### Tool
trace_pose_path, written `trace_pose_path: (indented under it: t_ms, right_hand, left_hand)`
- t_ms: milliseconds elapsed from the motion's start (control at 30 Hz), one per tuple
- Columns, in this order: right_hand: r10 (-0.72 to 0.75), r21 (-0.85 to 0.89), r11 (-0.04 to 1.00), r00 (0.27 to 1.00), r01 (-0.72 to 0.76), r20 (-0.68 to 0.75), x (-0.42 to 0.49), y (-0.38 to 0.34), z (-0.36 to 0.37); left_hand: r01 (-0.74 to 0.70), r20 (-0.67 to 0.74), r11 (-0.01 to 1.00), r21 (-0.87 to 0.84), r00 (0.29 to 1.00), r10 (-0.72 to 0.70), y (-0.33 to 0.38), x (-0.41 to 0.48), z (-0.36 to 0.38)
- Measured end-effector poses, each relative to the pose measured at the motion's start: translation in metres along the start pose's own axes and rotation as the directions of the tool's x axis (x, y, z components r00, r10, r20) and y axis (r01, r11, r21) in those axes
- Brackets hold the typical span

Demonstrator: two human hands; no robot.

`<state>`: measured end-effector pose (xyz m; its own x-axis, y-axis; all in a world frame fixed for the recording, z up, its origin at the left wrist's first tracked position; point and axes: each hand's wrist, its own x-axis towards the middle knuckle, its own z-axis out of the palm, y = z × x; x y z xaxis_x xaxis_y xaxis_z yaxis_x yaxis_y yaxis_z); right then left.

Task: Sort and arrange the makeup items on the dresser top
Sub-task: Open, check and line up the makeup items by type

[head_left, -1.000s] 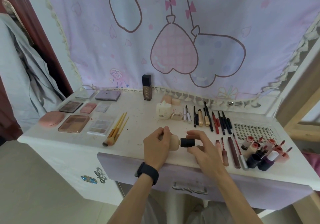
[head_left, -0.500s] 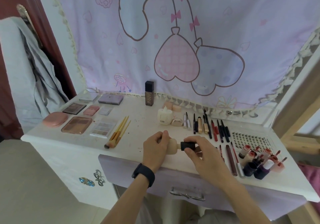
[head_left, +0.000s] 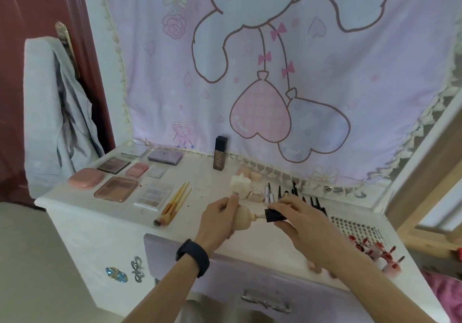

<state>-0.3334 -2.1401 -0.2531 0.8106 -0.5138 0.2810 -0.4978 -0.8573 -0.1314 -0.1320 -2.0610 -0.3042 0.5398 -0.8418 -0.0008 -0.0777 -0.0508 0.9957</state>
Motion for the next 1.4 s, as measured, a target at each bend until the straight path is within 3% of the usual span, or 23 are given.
trace_pose_path:
  t_ms: [233, 433, 533, 633, 733, 800, 867, 967, 1100, 1200, 1400]
  right_hand:
    - [0.031, 0.023, 0.999, 0.998, -0.030, -0.051, 0.003, 0.001, -0.008]
    - [0.203, 0.304, 0.937, 0.976, -0.171, -0.078, 0.000, 0.000, 0.009]
    - [0.375, 0.604, 0.751, 0.925, -0.268, -0.056, 0.001, -0.004, 0.025]
    - [0.526, 0.823, 0.466, 0.850, -0.325, 0.038, 0.004, -0.007, 0.050]
    - [0.632, 0.938, 0.174, 0.764, -0.300, 0.127, 0.010, -0.011, 0.072]
    - [0.670, 0.947, 0.107, 0.725, -0.303, 0.156, 0.014, -0.014, 0.084]
    - [0.712, 0.925, 0.170, 0.691, -0.340, 0.123, 0.017, -0.015, 0.094]
    - [0.745, 0.864, 0.320, 0.666, -0.389, 0.024, 0.021, -0.019, 0.097]
    - [0.744, 0.804, 0.434, 0.665, -0.406, -0.066, 0.031, -0.020, 0.103]
    - [0.712, 0.736, 0.512, 0.698, -0.442, -0.077, 0.038, -0.018, 0.107]
    - [0.676, 0.529, 0.672, 0.720, -0.518, -0.154, 0.048, -0.012, 0.120]
  left_hand:
    - [0.009, -0.032, 0.999, -0.052, 0.999, -0.011, 0.007, 0.002, -0.017]
    - [0.188, 0.008, 0.907, -0.377, 0.980, -0.200, 0.011, 0.009, -0.026]
    - [0.263, 0.078, 0.743, -0.616, 0.958, -0.275, 0.010, 0.011, -0.032]
    - [0.281, 0.231, 0.577, -0.767, 0.960, -0.160, 0.008, 0.014, -0.036]
    - [0.267, 0.279, 0.641, -0.719, 0.956, -0.085, 0.009, 0.019, -0.038]
    - [0.216, 0.247, 0.733, -0.646, 0.967, -0.066, 0.009, 0.025, -0.037]
    - [0.124, 0.218, 0.851, -0.510, 0.976, -0.012, 0.011, 0.029, -0.037]
    - [-0.056, 0.193, 0.984, -0.169, 0.977, 0.089, 0.012, 0.037, -0.037]
    - [-0.169, 0.141, 0.963, 0.211, 0.980, 0.141, 0.004, 0.053, -0.031]
    - [-0.202, 0.165, 0.926, 0.319, 0.974, 0.155, -0.005, 0.061, -0.027]
    - [-0.214, 0.189, 0.919, 0.332, 0.969, 0.158, -0.019, 0.070, -0.020]
